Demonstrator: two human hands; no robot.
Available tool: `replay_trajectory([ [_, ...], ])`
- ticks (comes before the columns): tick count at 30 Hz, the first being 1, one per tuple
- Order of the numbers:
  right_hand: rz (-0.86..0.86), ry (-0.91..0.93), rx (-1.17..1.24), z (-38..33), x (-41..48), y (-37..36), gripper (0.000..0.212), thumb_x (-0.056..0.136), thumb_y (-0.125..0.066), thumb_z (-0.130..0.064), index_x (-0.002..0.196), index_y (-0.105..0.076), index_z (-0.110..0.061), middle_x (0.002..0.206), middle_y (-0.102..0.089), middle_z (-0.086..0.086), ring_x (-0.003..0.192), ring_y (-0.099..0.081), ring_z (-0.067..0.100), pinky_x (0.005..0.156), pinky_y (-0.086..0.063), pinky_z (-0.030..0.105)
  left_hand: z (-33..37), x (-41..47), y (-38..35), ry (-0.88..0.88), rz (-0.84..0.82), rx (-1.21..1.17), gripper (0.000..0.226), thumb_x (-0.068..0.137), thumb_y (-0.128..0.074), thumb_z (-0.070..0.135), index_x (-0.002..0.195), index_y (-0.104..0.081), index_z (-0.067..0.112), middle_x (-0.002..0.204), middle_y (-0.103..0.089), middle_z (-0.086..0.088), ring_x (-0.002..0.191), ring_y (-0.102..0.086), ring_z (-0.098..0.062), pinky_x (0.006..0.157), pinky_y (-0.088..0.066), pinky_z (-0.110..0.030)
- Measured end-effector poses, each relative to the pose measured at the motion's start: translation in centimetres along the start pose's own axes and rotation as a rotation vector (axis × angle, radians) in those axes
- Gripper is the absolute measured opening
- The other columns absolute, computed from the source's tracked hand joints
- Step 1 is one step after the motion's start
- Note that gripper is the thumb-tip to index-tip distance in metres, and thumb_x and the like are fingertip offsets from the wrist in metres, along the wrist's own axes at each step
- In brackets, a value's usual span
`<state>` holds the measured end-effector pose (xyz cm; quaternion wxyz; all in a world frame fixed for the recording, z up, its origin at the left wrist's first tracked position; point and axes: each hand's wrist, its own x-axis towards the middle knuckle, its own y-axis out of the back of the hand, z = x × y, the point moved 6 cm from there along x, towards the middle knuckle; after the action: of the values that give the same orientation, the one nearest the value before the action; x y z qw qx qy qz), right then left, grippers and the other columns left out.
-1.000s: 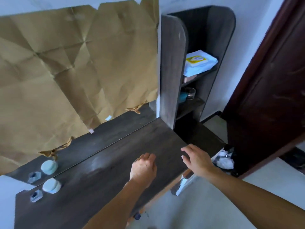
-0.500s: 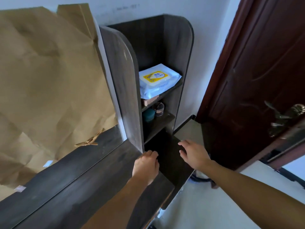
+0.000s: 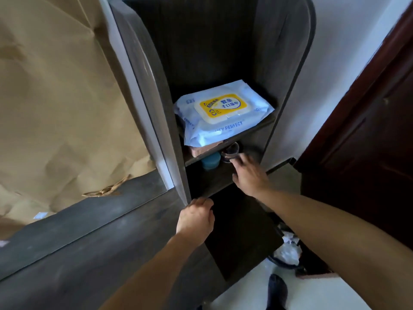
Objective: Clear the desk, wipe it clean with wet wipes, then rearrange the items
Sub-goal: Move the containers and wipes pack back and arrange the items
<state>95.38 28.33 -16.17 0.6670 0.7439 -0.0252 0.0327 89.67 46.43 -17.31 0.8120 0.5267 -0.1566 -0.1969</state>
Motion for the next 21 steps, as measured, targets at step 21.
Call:
replay_trajectory([
  [21,0.095,0.361,0.318,5.5,3.5,-5.4,0.059,0.077,-0.071,-0.029,0.131,-0.047,-0.022,0.129,-0.040,0.012,0.106,-0.051,0.034,0.072,-0.056,0.041,1.8,7.4,-5.9,0.449,0.300,0.160,0.035,0.078,-0.063,0.016,0.110,-0.059,0.005,0.107,-0.057,-0.017,0.097,-0.056,-0.036,0.072,-0.051,-0.042],
])
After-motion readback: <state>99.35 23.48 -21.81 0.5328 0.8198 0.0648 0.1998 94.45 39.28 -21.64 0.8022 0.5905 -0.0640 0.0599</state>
